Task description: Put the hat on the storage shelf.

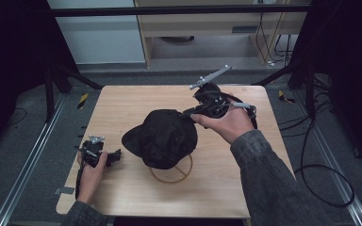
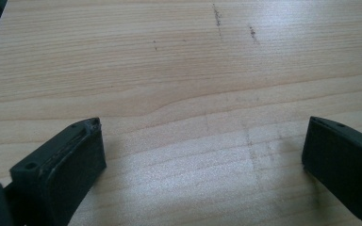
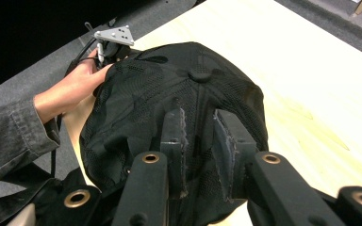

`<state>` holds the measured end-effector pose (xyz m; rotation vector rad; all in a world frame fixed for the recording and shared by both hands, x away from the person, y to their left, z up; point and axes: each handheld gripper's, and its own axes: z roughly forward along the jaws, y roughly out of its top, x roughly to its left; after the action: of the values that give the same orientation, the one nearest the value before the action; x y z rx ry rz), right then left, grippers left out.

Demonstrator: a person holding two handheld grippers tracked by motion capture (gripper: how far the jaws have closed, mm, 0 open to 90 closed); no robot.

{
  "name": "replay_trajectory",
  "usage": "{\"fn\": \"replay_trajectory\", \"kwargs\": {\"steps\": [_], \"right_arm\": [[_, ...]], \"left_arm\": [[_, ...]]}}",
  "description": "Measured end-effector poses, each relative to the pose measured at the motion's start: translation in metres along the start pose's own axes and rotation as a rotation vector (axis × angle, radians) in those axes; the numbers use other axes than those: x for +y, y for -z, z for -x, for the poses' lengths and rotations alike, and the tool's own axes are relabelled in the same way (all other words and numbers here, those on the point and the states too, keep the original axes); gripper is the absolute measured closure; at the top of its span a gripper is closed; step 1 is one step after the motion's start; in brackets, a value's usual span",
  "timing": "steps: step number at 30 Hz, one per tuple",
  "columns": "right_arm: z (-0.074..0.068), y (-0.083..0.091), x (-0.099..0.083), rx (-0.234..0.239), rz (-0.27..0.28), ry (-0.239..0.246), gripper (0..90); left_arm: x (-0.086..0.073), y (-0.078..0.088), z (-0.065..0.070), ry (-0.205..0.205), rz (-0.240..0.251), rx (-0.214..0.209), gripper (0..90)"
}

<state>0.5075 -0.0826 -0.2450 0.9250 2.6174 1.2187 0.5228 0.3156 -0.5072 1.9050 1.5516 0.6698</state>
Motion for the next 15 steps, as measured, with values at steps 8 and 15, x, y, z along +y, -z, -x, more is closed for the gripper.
{"fn": "replay_trajectory", "kwargs": {"steps": [8,15], "right_arm": [[-0.003,0.011,-0.007,0.001,0.027,0.001,74.6],[-0.001,0.023,-0.012,-0.020,0.046,-0.008,73.5]], "left_arm": [[0.000,0.000,0.000,0.000,0.000,0.000,0.0],[0.000,0.000,0.000,0.000,0.000,0.000,0.0]]}}
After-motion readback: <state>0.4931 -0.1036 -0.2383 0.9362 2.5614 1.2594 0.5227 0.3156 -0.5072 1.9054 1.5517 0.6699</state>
